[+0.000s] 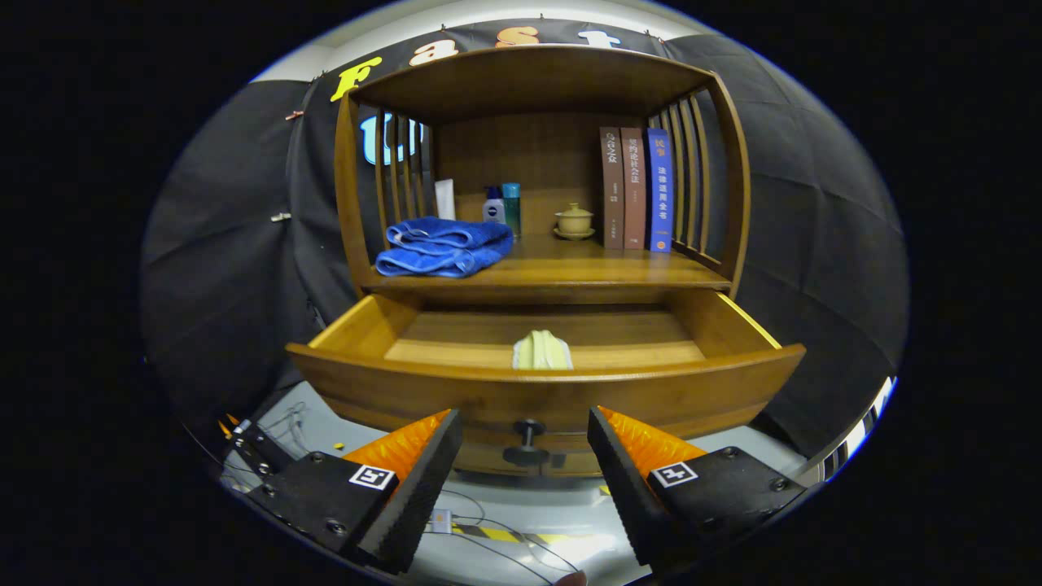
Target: Pull open the drawer, take out the items inside it, and place them on the countertop above the cabinet.
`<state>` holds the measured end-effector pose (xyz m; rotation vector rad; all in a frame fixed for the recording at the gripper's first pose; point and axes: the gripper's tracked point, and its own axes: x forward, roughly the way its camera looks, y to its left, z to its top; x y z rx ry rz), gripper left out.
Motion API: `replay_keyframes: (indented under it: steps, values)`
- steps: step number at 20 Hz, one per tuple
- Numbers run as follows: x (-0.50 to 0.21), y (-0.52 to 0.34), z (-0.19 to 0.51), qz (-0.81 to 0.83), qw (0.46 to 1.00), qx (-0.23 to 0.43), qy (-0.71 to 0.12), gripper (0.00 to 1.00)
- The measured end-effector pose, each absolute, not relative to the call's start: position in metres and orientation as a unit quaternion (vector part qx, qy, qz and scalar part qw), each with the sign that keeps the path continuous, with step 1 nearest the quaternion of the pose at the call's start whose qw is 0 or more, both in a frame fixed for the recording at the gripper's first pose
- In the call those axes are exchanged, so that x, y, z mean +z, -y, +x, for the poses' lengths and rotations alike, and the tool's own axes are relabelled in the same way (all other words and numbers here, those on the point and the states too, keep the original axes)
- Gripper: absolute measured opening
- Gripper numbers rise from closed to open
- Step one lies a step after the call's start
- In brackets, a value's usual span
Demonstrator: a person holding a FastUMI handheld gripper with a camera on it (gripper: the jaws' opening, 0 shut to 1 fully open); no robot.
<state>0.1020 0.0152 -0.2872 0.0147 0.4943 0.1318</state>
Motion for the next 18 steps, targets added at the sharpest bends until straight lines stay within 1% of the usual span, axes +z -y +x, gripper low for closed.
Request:
replay_keyframes:
  steps: [4, 7, 11, 16, 17, 18]
  values:
    - [-0.260, -0.004, 0.143, -0.031, 0.958, 0.070, -0.278, 0.98]
    - [-0.265, -0.007, 0.180, -0.035, 0.942, 0.072, -0.326, 0.98]
    - [-0.305, -0.011, 0.228, -0.037, 0.909, 0.064, -0.410, 0.99]
    - [-0.368, -0.006, 0.244, -0.042, 0.863, 0.032, -0.502, 0.99]
    - [-0.376, -0.006, 0.246, -0.036, 0.859, 0.026, -0.511, 0.97]
    - [-0.386, -0.004, 0.245, -0.032, 0.854, 0.020, -0.520, 0.88]
